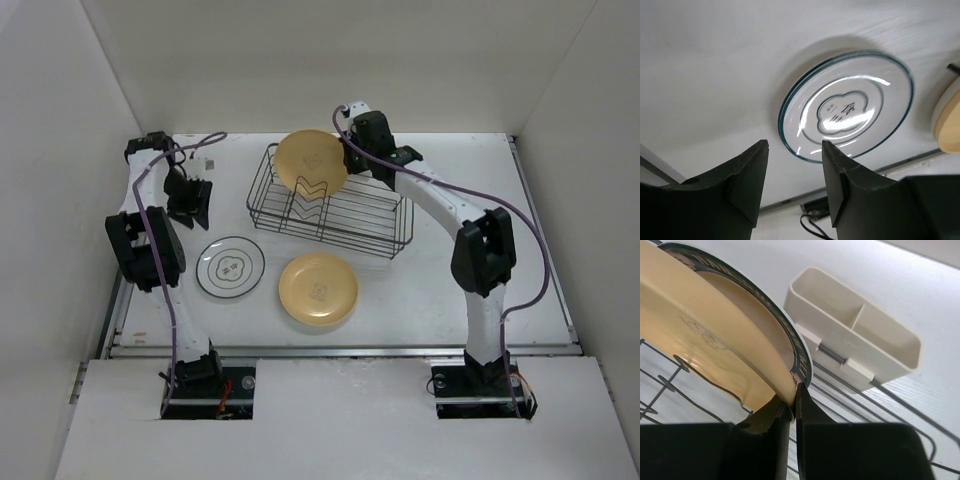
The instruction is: Unload the plates from the dish rack
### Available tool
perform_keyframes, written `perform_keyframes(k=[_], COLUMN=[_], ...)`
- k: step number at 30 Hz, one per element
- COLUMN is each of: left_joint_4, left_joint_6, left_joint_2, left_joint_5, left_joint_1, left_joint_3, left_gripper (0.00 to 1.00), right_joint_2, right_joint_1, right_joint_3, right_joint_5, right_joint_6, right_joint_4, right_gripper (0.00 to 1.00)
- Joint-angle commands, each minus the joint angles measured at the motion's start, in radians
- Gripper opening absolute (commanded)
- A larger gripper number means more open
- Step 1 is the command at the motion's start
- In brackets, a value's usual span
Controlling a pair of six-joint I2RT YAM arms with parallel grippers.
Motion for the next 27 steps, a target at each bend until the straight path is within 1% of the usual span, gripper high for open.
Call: perform_keyframes(k=[1,2,3,4,6,7,10,12,15,16,22,23,24,25,26,27], left_joint_4=[-0.071,-0.071,-0.085,-0.097,-0.097,-0.097,-0.070,-0.036,0.022,0.035,0.116,0.116,0.116,0.107,0.093,0.070], left_joint_6=[-0.015,-0.015,-0.026,-0.026,-0.026,-0.026,-0.038,-0.073,-0.124,-0.144,-0.172,-0.181,-0.181,-0.170,-0.170,-0.170], left_joint_2=[-0.059,-0.050,-0.041,-0.040,-0.014,-0.014,-0.002,0.010,0.010,0.010,0.001,0.001,0.001,0.001,0.015,0.042], left_joint_5=[0.097,0.120,0.121,0.130,0.130,0.130,0.130,0.116,0.035,-0.014,-0.106,-0.087,-0.050,-0.004,0.045,0.132], left_joint_1=[-0.059,-0.075,-0.111,-0.133,-0.177,-0.219,-0.274,-0.285,-0.285,-0.285,-0.285,-0.285,-0.285,-0.285,-0.285,-0.285], left_joint_3=[0.148,0.211,0.240,0.289,0.320,0.320,0.320,0.320,0.320,0.311,0.311,0.311,0.320,0.320,0.337,0.363], left_gripper=[0.44,0.45,0.46,0.48,0.48,0.48,0.48,0.48,0.48,0.48,0.47,0.47,0.51,0.52,0.54,0.57], right_joint_2=[-0.187,-0.187,-0.187,-0.173,-0.156,-0.145,-0.090,-0.056,-0.027,-0.017,-0.016,-0.016,-0.016,-0.016,-0.016,-0.026], right_joint_1=[0.000,0.000,0.000,0.000,0.000,0.000,0.000,0.000,0.000,0.000,0.000,0.000,0.000,0.000,0.010,0.010], right_joint_3=[0.031,0.031,0.031,0.031,0.031,0.031,0.065,0.078,0.100,0.100,0.049,0.049,0.036,0.023,0.023,0.010], right_joint_5=[0.023,0.038,0.067,0.076,0.076,0.061,0.061,0.061,0.079,0.080,0.075,0.075,0.086,0.086,0.095,0.109], right_joint_6=[0.118,0.118,0.118,0.085,0.043,0.022,-0.063,-0.116,-0.160,-0.182,-0.229,-0.229,-0.229,-0.241,-0.250,-0.250], right_joint_4=[0.189,0.189,0.189,0.189,0.198,0.212,0.212,0.212,0.212,0.212,0.231,0.231,0.231,0.240,0.240,0.251], right_gripper=[0.00,0.00,0.00,0.00,0.00,0.00,0.00,0.00,0.00,0.00,0.00,0.00,0.00,0.00,0.00,0.00])
